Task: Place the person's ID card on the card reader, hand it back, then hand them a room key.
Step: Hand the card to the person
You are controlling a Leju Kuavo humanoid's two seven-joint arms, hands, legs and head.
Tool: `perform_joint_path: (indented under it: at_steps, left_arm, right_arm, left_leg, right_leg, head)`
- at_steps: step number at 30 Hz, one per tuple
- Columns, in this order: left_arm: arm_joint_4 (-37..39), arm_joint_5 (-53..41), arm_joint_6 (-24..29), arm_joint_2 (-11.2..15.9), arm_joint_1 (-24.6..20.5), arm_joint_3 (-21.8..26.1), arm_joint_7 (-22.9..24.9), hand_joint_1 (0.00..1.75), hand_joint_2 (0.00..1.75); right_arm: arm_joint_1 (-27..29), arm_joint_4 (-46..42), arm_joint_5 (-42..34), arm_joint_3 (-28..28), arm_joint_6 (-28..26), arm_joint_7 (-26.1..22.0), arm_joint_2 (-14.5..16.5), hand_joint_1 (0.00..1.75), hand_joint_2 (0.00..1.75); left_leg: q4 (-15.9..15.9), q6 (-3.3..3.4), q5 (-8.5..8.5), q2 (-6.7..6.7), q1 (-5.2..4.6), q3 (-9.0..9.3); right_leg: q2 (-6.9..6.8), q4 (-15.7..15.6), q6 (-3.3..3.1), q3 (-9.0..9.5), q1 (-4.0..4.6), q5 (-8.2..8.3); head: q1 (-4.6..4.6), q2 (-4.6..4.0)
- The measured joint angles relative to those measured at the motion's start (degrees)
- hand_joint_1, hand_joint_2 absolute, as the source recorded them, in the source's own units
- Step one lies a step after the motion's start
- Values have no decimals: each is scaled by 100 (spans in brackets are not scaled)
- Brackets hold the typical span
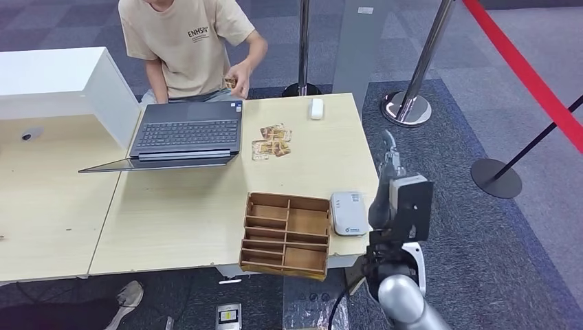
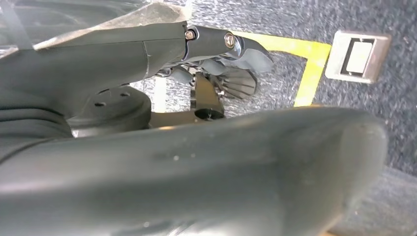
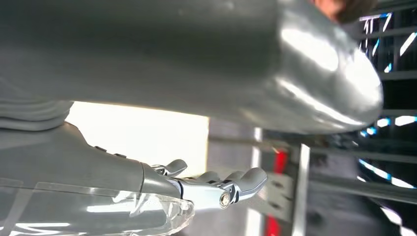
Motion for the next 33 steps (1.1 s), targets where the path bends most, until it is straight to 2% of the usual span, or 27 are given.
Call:
perform_joint_path:
  at_steps: [4, 7, 12, 18, 30, 33]
  left_arm:
    - [3, 84, -44, 95, -5, 91, -72, 0, 0]
    - [4, 86, -76, 134, -16, 150, -194, 0, 0]
    - [4, 63, -69, 144, -18, 167, -253, 0, 0]
    - [4, 72, 43, 148, -24, 201, -30, 0, 0]
    - [4, 70, 137, 172, -30, 269, 62, 0, 0]
    - [4, 76, 151, 172, -31, 271, 74, 0, 0]
  right_arm:
    - [553, -332, -1338, 22, 116, -677, -56, 0, 0]
    - [713, -531, -1830, 22, 179, -803, -84, 0, 0]
    - [901, -774, -2000, 20, 199, -741, -133, 0, 0]
    - [1108, -881, -2034, 28, 93, -763, -164, 0, 0]
    - [1002, -1241, -1978, 87, 72, -504, -290, 0, 0]
    - [952, -1377, -2167, 110, 182, -448, -308, 0, 0]
  left_leg:
    - [0, 0, 0, 1, 0, -1]
    - [0, 1, 2, 1, 0, 1]
    - [1, 2, 3, 1, -1, 1]
    - [1, 2, 3, 1, -2, -1]
    - [1, 2, 3, 1, -2, -1]
    - [1, 2, 3, 1, -2, 0]
  right_leg:
    - [1, 0, 0, -1, 0, 0]
    - [0, 0, -1, -1, 0, 1]
    - [0, 0, -2, 1, 0, 2]
    - [0, 0, -2, -1, -2, 2]
    - [0, 1, -2, 1, -2, 2]
    - [0, 1, -2, 0, -2, 2]
  head:
    - [1, 0]
    - [1, 0]
    - [1, 0]
    - [1, 0]
    - [1, 0]
    - [1, 0]
